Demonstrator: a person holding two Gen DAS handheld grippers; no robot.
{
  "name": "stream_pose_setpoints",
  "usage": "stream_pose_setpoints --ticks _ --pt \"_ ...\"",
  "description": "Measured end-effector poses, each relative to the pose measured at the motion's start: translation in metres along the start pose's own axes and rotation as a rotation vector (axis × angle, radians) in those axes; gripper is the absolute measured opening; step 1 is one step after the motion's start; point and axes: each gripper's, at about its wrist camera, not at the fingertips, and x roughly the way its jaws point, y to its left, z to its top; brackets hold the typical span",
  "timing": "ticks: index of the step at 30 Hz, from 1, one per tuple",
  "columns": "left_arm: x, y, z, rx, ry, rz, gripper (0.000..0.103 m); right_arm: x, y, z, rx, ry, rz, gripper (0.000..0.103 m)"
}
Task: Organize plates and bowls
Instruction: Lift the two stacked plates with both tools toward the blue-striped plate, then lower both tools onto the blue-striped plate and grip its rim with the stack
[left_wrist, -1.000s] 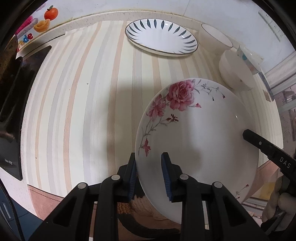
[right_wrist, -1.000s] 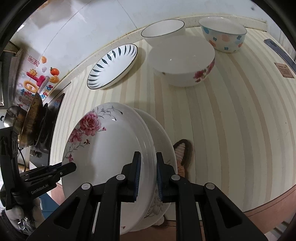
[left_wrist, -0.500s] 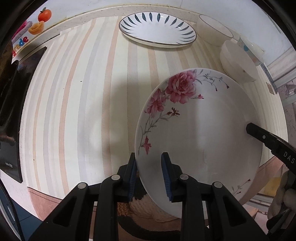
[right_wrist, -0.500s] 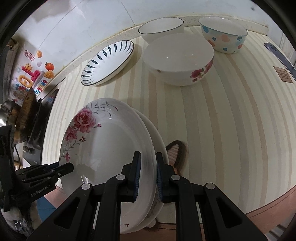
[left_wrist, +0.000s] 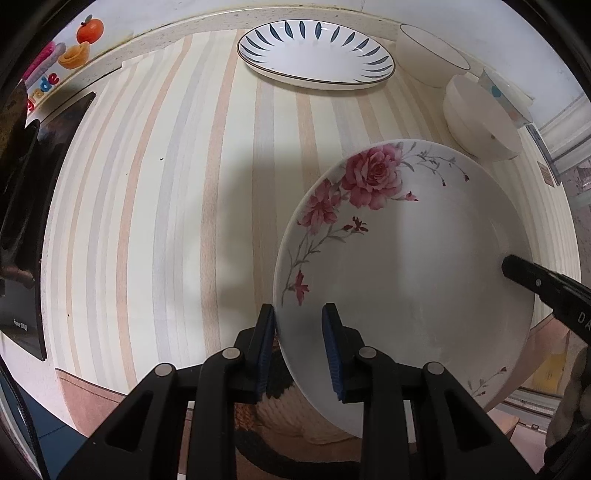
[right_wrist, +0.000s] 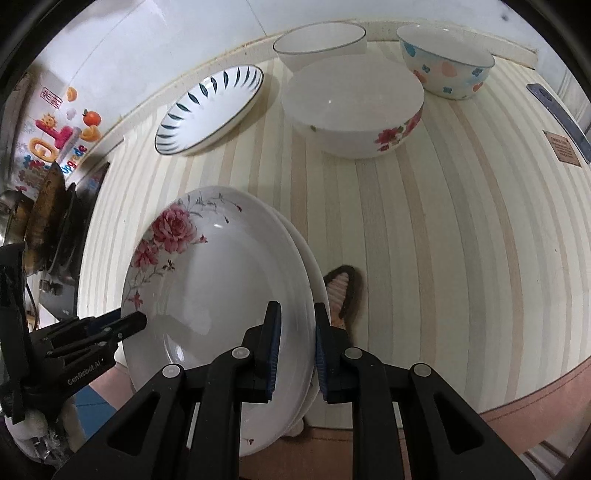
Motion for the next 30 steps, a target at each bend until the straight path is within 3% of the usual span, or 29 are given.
stream_pose_setpoints --ticks 10,20,26,30 --pt "-0.003 0.003 -0.002 -0.004 0.022 0.001 0.023 -0.007 -0.008 -0.005 0.042 0.071 -0.018 0.02" --pt "-0.047 0.004 0.002 -0.024 0.028 -0.025 0.023 -0.036 -0.012 -0.004 0.107 0.101 0.079 0.02" --pt "-0.078 0.0 0.025 -0.047 -0.039 -0.045 0.024 -0.066 -0.006 0.023 0.094 0.065 0.122 0.021" --pt "-0.086 0.003 0.064 -0.072 -0.087 -0.04 0.024 -0.074 0.001 0.066 0.078 0.032 0.163 0.035"
